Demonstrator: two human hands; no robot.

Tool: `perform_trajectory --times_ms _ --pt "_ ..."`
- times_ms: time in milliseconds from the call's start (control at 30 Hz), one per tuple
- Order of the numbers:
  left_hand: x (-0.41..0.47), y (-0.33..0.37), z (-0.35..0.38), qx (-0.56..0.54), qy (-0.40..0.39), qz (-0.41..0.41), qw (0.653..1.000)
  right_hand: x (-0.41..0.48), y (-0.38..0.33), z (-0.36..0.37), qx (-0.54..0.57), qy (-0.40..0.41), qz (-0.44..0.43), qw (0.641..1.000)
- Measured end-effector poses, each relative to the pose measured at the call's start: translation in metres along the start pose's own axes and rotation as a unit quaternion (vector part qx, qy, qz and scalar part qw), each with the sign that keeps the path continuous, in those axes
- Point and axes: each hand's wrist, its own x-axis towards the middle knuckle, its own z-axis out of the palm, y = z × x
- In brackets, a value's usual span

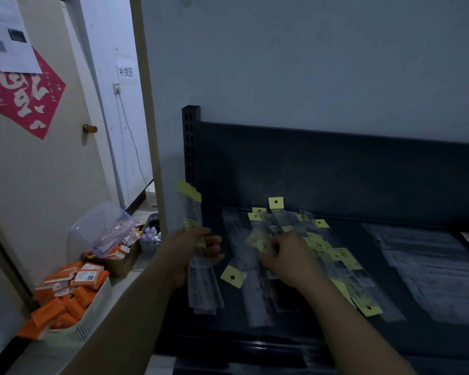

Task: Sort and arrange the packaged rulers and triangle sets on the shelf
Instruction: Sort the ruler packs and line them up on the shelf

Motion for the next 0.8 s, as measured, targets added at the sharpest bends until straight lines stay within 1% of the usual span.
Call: perform_trajectory --times_ms 100,167,300,367,433,500,667,800 --pt "-0.005 -0.005 0.001 0.029 -0.009 -0.013 0.999 -0.006 0.000 -0.005 -0.019 -0.023 0.021 0.999" --pt "-0.008 -0.009 0.003 0.039 -0.018 -0.014 0.999 -0.009 0.000 -0.010 -0.005 -0.049 0.032 0.998" --pt "-0.012 -0.011 0.006 0.047 -0.021 -0.018 0.998 -0.007 0.007 -0.014 -0.010 -0.030 0.054 0.998" --pt "-0.014 -0.011 0.008 0.046 -0.023 -0.021 0.998 -0.008 0.009 -0.013 -0.010 -0.040 0.054 0.998" --pt "-0.014 -0.011 0.009 0.044 -0.023 -0.027 0.998 -0.012 0.006 -0.013 0.026 -0.057 0.052 0.997" --pt "-0.016 -0.012 0.011 0.041 -0.025 -0.033 0.998 -0.015 0.000 -0.013 0.028 -0.058 0.056 0.996" --pt "-0.021 -0.009 0.016 0.017 -0.044 -0.039 0.998 -0.012 -0.002 -0.019 -0.019 -0.054 0.092 0.994" --pt "-0.019 -0.012 0.014 -0.010 -0.038 -0.039 0.998 -0.008 0.002 -0.022 0.001 -0.077 0.138 0.987"
